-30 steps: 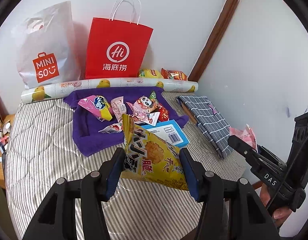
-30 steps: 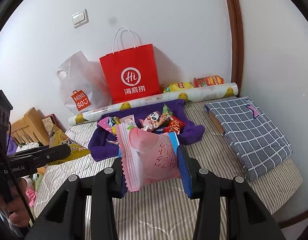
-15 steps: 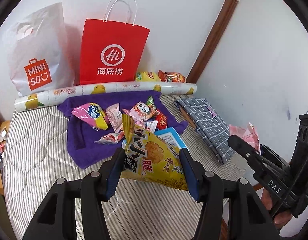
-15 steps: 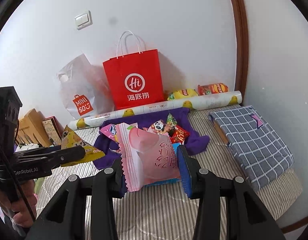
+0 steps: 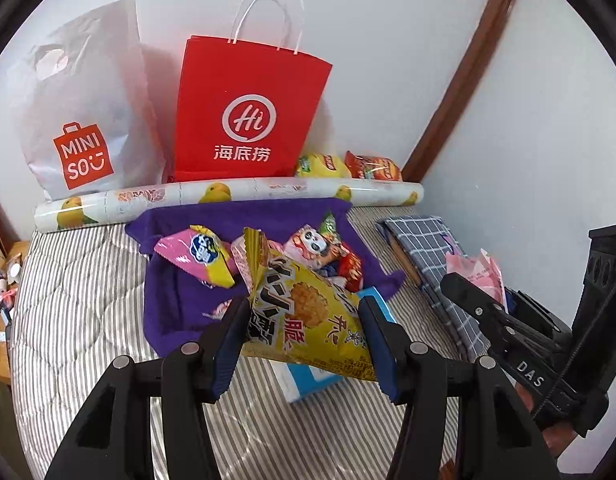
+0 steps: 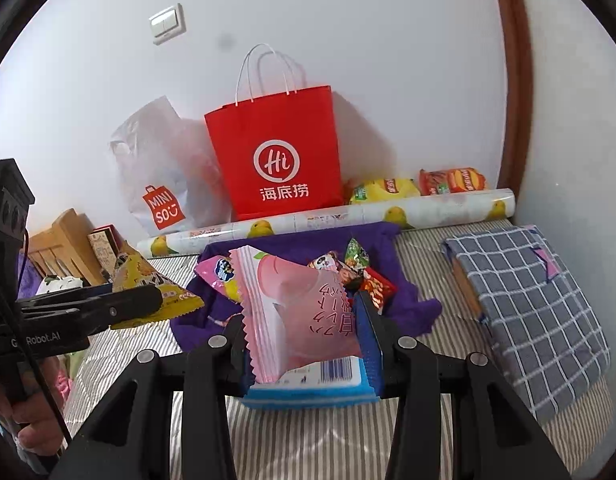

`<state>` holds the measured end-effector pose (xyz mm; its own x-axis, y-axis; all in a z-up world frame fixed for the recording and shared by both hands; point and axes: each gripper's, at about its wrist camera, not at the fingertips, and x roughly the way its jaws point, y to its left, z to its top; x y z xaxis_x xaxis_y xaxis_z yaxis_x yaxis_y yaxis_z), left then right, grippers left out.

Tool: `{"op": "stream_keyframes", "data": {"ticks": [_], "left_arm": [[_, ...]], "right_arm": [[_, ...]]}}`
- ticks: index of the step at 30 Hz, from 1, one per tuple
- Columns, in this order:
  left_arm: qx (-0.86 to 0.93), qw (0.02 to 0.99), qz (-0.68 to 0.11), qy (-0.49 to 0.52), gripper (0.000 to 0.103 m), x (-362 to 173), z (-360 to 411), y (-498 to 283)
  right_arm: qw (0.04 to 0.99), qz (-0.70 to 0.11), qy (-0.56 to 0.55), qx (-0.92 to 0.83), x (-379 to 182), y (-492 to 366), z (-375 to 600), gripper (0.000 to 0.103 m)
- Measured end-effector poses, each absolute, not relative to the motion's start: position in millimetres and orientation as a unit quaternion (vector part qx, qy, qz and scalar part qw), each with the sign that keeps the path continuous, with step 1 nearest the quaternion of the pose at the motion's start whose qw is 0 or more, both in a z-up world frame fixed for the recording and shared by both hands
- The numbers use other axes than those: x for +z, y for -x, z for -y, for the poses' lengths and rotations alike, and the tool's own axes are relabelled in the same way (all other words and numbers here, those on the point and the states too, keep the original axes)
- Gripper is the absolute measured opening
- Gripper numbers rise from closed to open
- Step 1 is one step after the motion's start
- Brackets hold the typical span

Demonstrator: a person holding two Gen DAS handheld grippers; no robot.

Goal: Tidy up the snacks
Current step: 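Lift and carry the pink peach packet and yellow chip bag over the purple towel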

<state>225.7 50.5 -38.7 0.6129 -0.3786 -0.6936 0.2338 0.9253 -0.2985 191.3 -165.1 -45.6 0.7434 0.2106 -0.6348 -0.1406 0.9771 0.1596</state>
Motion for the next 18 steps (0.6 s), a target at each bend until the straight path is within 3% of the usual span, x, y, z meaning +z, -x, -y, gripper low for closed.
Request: {"op": "stream_keyframes", "data": {"ticks": [18], "left_arm": [[-0.165, 0.897, -0.405, 0.057, 0.054, -38.2, -43.3, -315.5]], "right_arm": [[0.935, -0.342, -0.038, 0.083, -71.6, -290.7, 162.0, 0.042]]}}
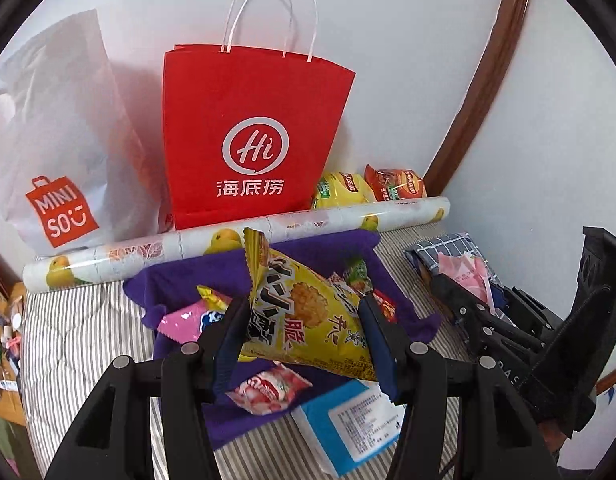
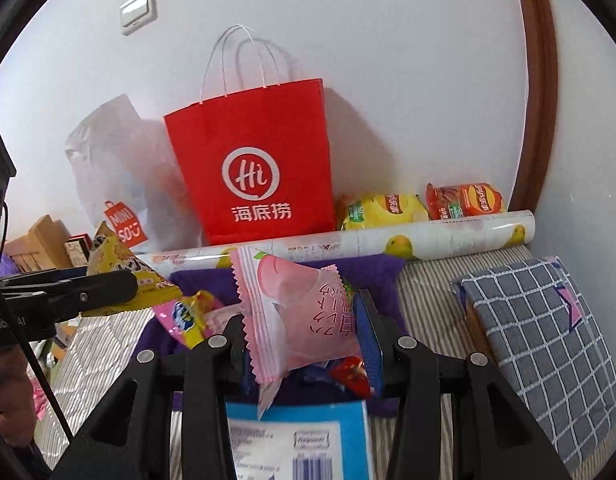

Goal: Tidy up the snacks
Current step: 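Lift and carry the pink peach packet and yellow chip bag over the purple towel, then open the right tool to drop the peach packet while the left tool drops the chip bag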

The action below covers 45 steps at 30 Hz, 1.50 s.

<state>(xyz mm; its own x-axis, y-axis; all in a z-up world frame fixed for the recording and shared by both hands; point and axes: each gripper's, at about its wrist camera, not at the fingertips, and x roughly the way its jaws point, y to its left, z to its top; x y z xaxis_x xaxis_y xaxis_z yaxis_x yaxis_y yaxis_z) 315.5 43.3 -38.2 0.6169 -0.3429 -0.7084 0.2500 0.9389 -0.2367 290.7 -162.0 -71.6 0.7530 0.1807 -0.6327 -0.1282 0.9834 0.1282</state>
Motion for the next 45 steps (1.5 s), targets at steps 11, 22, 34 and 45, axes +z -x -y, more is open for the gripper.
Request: {"op": "stream_keyframes", "data": {"ticks": [11, 22, 34, 45], "left_arm": [[-0.165, 0.892, -0.416, 0.064, 0.054, -65.3, -50.2, -340.2], [-0.158, 0.885, -0.433, 0.070, 0.054, -83.2, -56.9, -352.6], [-0.146, 0.875, -0.456, 0.064, 0.054, -102.6, -55.6, -363.5], [-0.145, 0.864, -0.478, 0.065, 0.054, -116.3, -51.9, -371.0]], "right_arm": [[0.932, -0.352, -0.035, 0.080, -94.0, -330.6, 160.6, 0.042], [0.922, -0.380, -0.028, 0.076, -127.2, -358.9, 157.8, 0.042], [0.904, -0.420, -0.026, 0.076, -160.2, -366.5, 154.6, 0.042], [0.898, -0.433, -0.025, 0.074, -167.2, -368.3, 152.9, 0.049]]}}
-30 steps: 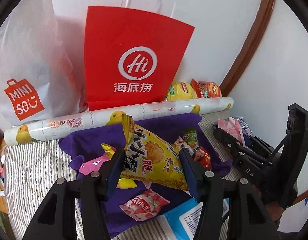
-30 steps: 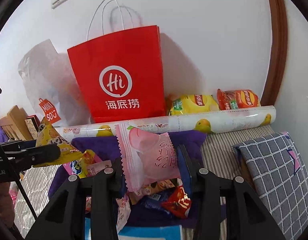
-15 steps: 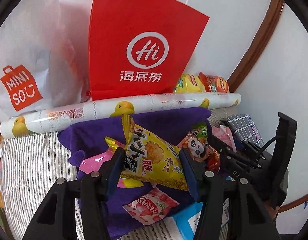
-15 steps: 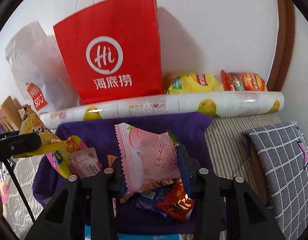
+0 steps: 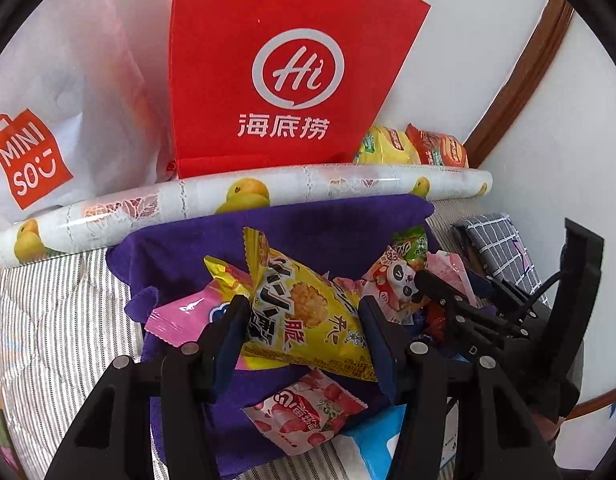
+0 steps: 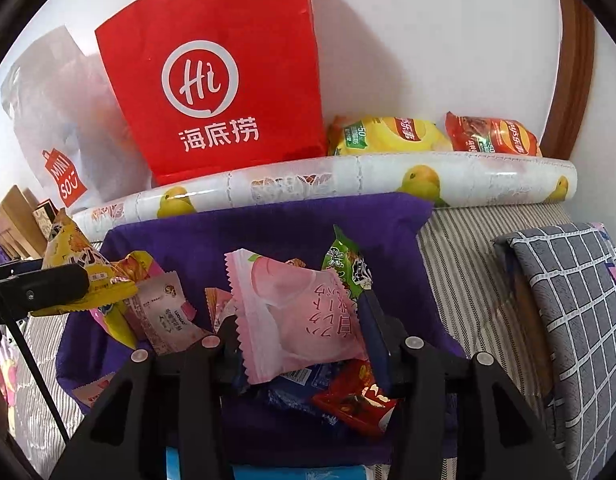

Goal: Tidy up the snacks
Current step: 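Open the right tool to drop the peach packet while the left tool drops the chip bag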

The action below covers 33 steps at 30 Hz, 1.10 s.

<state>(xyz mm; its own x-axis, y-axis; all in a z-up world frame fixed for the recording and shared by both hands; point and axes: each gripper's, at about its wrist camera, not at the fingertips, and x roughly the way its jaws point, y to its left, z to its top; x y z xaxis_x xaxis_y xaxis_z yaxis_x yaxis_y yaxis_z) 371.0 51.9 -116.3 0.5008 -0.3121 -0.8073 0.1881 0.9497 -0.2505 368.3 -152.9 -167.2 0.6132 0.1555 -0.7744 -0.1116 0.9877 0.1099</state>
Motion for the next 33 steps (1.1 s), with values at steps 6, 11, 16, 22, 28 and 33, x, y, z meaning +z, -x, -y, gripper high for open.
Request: {"op": "stream_keyframes", "data": {"ticks": [6, 11, 16, 22, 28, 33], "left_arm": [[-0.142, 0.859, -0.487, 0.068, 0.054, -122.4, -51.0, -374.9], [-0.144, 0.855, -0.492, 0.075, 0.054, -126.4, -51.1, -376.5], [-0.147, 0.853, -0.494, 0.077, 0.054, -128.9, -50.1, -377.9], [-0.157, 0.850, -0.495, 0.089, 0.054, -130.0, -52.0, -380.3], [-0.163, 0.850, -0.490, 0.101, 0.055, -132.2, -51.4, -381.6], [-0.164, 0.850, -0.491, 0.095, 0.056, -134.0, -47.4, -382.2]], "right_arm": [[0.902, -0.423, -0.012, 0.082, -162.9, -364.7, 146.8, 0.064], [0.907, -0.412, -0.008, 0.086, -158.5, -361.9, 145.1, 0.071], [0.912, -0.400, -0.022, 0.091, -149.9, -357.7, 148.3, 0.071], [0.919, -0.376, -0.058, 0.101, -132.7, -350.9, 159.0, 0.079], [0.921, -0.374, -0.057, 0.095, -131.2, -350.2, 163.4, 0.079], [0.920, -0.378, -0.051, 0.092, -134.0, -349.9, 165.4, 0.079]]}}
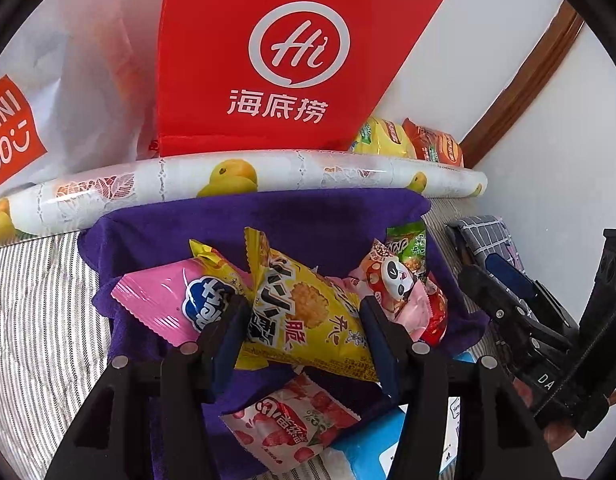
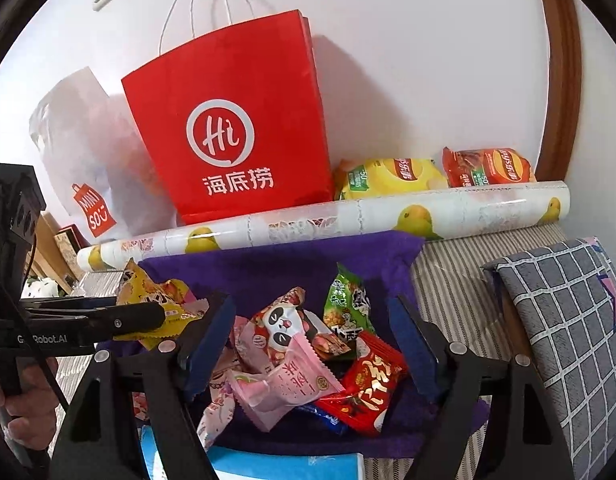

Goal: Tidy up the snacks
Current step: 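Open the right tool to drop the peach packet while the left tool drops the chip bag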

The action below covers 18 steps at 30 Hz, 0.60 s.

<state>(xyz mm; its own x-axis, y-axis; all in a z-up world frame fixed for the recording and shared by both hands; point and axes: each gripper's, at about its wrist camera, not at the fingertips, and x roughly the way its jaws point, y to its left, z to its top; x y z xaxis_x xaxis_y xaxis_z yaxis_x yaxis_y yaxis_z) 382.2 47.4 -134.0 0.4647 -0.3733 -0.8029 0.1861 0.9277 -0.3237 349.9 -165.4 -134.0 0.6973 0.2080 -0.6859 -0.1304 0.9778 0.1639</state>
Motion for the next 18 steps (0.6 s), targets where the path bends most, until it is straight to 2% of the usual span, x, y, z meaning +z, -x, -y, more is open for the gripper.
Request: {"op": "stream_keyframes", "data": {"ticks": [9, 12, 18], "left_arm": [[-0.170, 0.847, -0.497, 0.087, 0.056, -131.8, -44.1, -380.3], [-0.167, 0.850, -0.493, 0.084, 0.063, -126.8, -45.3, -378.3], [-0.161, 0.859, -0.481, 0.075, 0.069, -113.4, -44.8, -371.5]], "right_arm": [[0.918, -0.382, -0.047, 0.090, -135.0, -348.6, 162.9, 0.079], [0.919, -0.380, -0.049, 0.091, -131.3, -345.3, 162.2, 0.079], [0.919, -0.382, -0.043, 0.089, -125.1, -334.7, 162.0, 0.079]]}}
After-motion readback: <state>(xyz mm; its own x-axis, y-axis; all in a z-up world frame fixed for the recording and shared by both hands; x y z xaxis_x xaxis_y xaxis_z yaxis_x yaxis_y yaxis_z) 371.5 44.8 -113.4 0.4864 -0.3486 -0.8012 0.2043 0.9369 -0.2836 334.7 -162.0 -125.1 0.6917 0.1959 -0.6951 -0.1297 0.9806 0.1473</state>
